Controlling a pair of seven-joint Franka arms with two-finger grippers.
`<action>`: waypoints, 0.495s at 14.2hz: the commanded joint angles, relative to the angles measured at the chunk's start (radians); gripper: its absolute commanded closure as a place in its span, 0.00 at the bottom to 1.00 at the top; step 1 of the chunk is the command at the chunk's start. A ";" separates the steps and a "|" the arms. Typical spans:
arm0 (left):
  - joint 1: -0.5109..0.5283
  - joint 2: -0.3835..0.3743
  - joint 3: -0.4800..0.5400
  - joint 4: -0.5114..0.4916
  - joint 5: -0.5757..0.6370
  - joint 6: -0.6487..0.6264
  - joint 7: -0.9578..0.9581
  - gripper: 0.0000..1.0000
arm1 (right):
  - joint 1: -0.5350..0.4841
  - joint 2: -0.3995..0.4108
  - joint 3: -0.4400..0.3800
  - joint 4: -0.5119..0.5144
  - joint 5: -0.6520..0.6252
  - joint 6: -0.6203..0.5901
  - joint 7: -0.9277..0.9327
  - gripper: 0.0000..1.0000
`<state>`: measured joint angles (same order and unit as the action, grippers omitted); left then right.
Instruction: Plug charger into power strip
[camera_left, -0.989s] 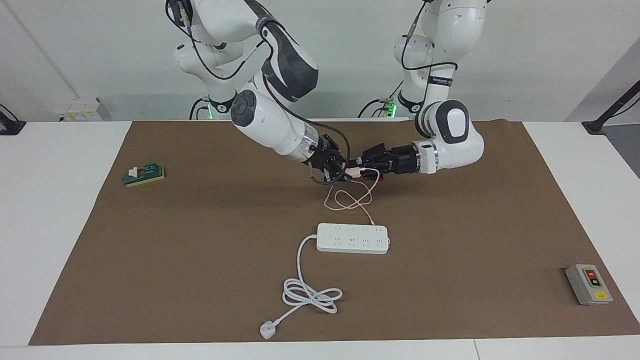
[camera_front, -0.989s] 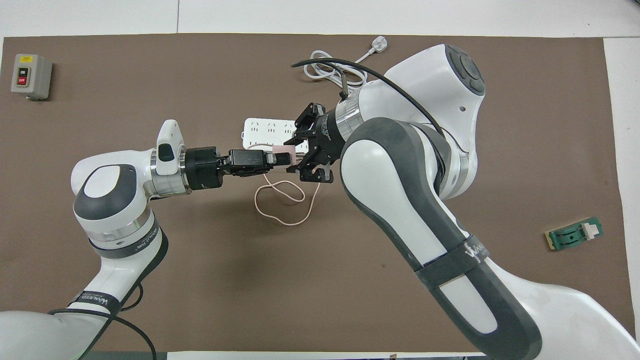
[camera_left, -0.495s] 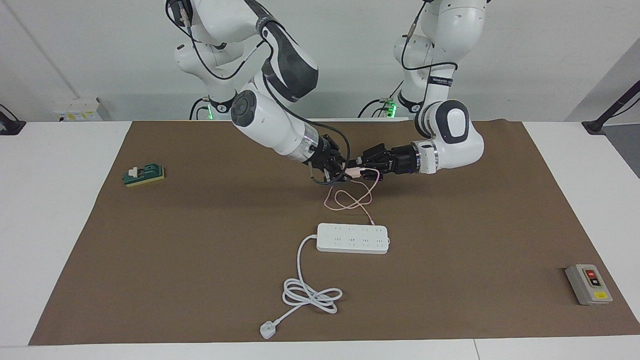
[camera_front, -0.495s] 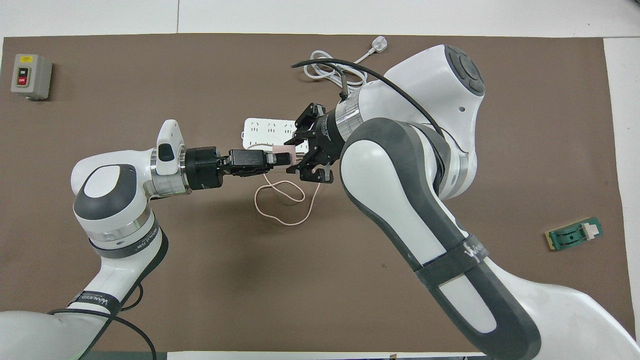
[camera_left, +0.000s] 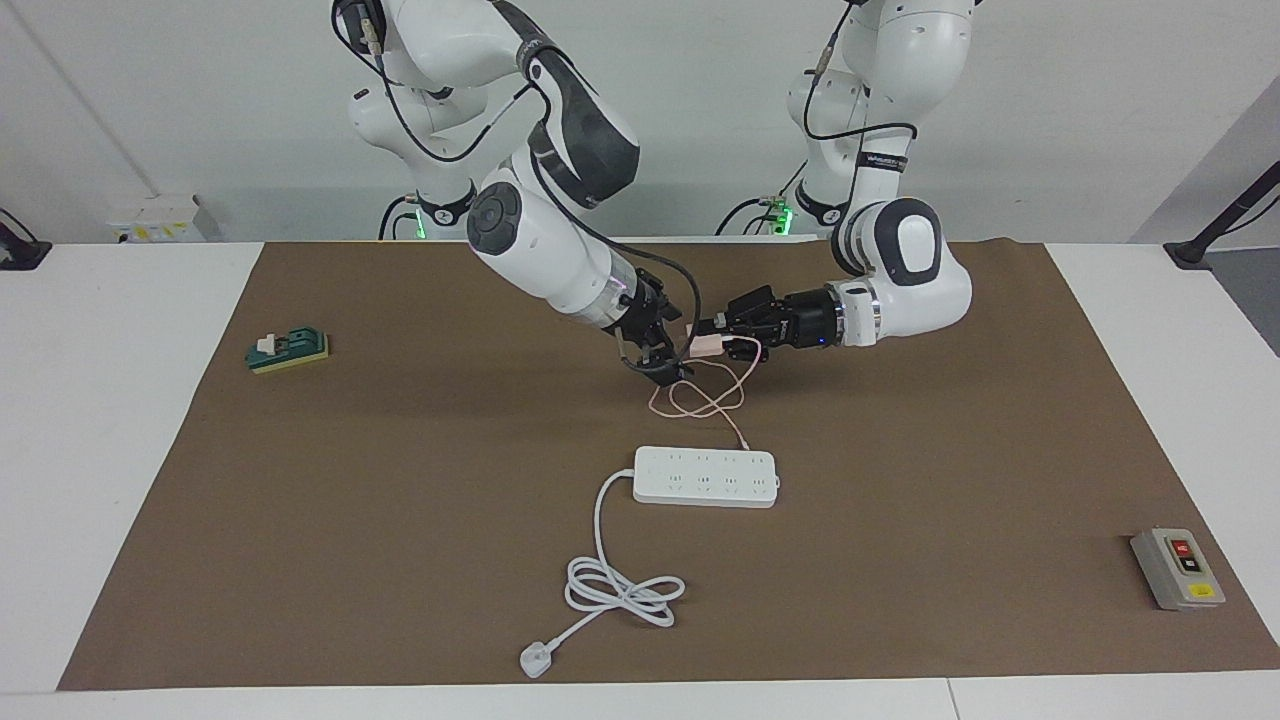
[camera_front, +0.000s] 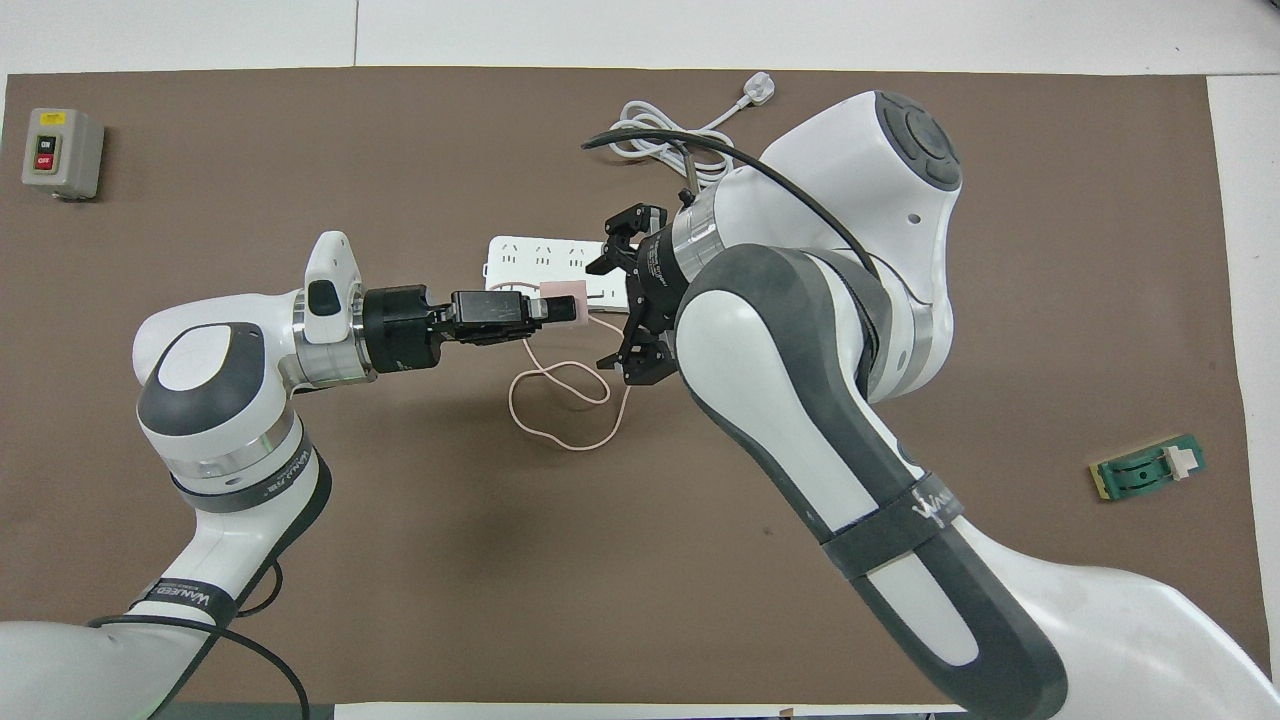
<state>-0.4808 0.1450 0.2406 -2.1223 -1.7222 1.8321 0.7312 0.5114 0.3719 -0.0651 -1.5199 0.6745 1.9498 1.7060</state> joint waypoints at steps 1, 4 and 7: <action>-0.015 -0.012 0.048 0.021 0.015 0.009 -0.016 1.00 | -0.036 -0.037 0.002 -0.017 -0.074 -0.051 0.018 0.00; -0.012 -0.015 0.072 0.044 0.071 0.009 -0.044 1.00 | -0.066 -0.054 0.002 -0.029 -0.130 -0.055 -0.005 0.00; -0.008 -0.018 0.109 0.102 0.157 -0.003 -0.143 1.00 | -0.096 -0.074 0.002 -0.045 -0.217 -0.060 -0.049 0.00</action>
<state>-0.4801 0.1406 0.3194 -2.0568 -1.6152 1.8318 0.6678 0.4362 0.3359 -0.0684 -1.5211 0.5078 1.8899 1.6946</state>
